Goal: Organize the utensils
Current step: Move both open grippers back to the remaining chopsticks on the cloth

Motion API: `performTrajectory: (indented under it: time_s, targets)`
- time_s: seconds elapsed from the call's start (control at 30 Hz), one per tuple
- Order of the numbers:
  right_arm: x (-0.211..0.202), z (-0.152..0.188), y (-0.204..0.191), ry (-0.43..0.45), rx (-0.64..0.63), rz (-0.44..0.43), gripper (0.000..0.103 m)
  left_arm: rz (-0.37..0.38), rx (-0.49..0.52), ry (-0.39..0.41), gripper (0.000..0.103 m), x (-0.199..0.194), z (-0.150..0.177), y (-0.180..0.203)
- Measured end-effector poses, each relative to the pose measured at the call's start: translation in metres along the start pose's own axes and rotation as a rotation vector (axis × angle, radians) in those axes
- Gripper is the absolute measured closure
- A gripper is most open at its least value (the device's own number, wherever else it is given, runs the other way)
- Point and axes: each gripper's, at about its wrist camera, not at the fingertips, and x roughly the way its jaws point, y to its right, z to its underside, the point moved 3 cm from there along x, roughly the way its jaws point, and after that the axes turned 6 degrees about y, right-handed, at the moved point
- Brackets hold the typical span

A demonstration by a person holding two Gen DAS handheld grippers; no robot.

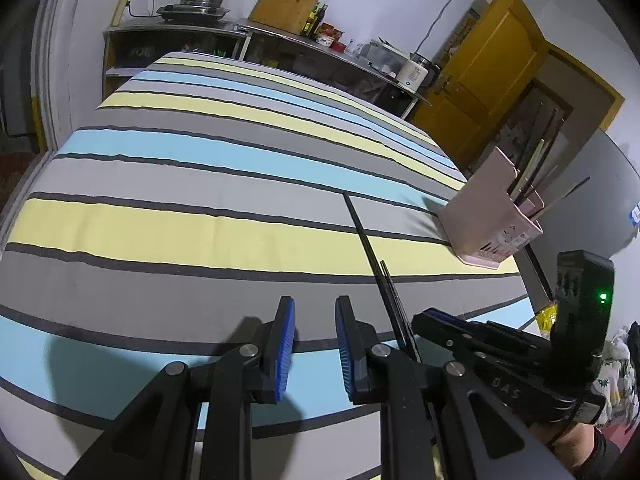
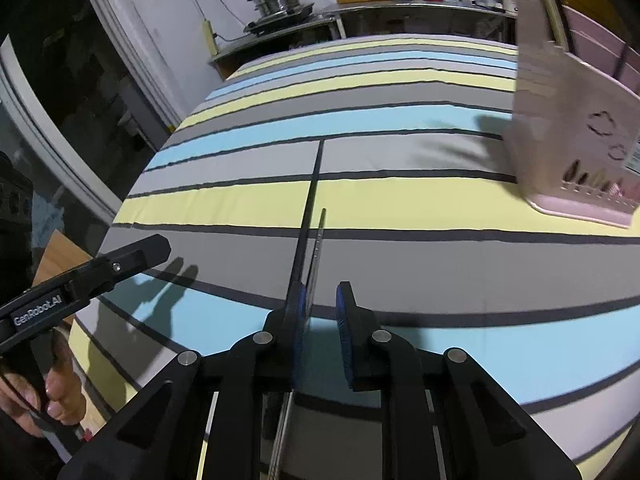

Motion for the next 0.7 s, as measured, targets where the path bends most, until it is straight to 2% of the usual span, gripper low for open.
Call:
performTrajectory:
  time_s: [0.33, 0.7]
  targets:
    - [0.010, -0.002, -0.007, -0.010, -0.059, 0.038, 0.095, 0.011, -0.019, -0.015, 0.083, 0.010, -0.001, -0.002]
    - [-0.005, -0.002, 0.029, 0.010, 0.005, 0.073, 0.096, 0.038, 0.069, -0.056, 0.083, 0.055, -0.016, 0.045]
